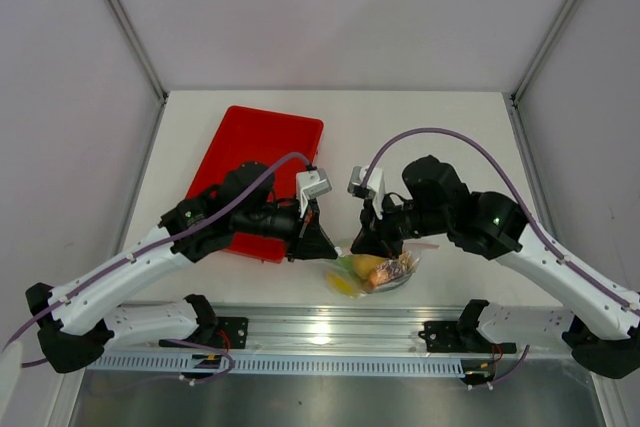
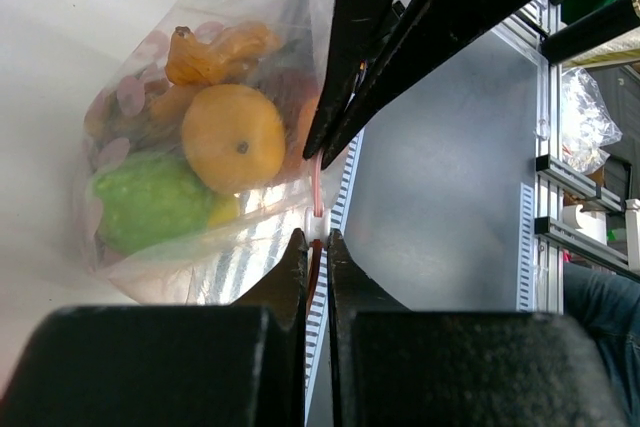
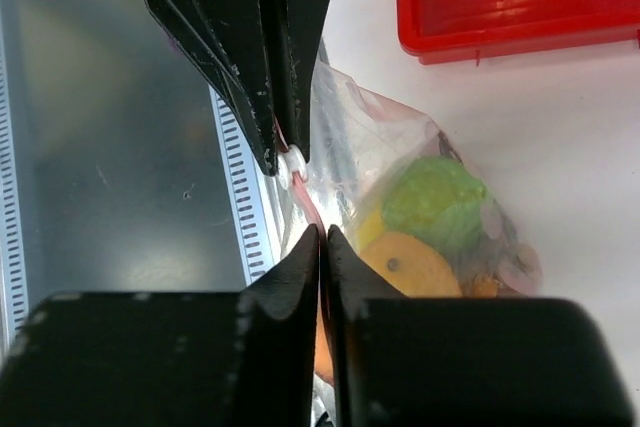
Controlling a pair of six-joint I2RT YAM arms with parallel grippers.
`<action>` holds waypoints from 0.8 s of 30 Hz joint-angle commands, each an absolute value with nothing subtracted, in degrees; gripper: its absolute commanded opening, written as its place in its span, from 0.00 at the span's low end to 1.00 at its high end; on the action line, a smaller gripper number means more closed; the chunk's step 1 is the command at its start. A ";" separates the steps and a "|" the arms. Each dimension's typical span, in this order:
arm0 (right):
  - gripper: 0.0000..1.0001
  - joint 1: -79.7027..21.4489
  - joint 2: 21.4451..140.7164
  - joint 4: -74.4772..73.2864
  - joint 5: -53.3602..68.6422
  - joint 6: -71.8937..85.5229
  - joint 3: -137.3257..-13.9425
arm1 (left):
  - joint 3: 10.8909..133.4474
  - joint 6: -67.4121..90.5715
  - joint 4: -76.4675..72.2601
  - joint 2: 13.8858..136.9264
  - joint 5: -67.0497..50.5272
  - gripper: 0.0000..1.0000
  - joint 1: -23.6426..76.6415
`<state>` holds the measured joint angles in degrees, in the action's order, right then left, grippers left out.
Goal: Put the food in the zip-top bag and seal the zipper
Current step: Zip the zipper food storage bag at the center of the board, then place the zipper food storage bag at the center of the board.
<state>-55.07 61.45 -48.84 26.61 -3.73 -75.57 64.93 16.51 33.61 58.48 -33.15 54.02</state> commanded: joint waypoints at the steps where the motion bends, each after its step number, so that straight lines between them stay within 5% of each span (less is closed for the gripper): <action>1: 0.03 -55.46 59.59 -45.70 23.22 -2.29 -74.71 | 65.21 17.14 31.38 56.95 -33.57 0.01 54.14; 13: 0.00 -55.37 52.04 -46.23 -2.61 3.42 -72.95 | 65.30 16.87 31.91 56.60 -32.61 0.01 54.05; 24: 0.00 -55.46 43.51 -48.25 -6.25 7.73 -69.44 | 65.48 16.26 32.61 56.07 -31.47 0.01 54.05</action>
<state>-56.05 45.28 -48.47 -0.10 6.15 -69.49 64.93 16.47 30.24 58.17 -30.35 53.98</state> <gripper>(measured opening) 0.008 0.028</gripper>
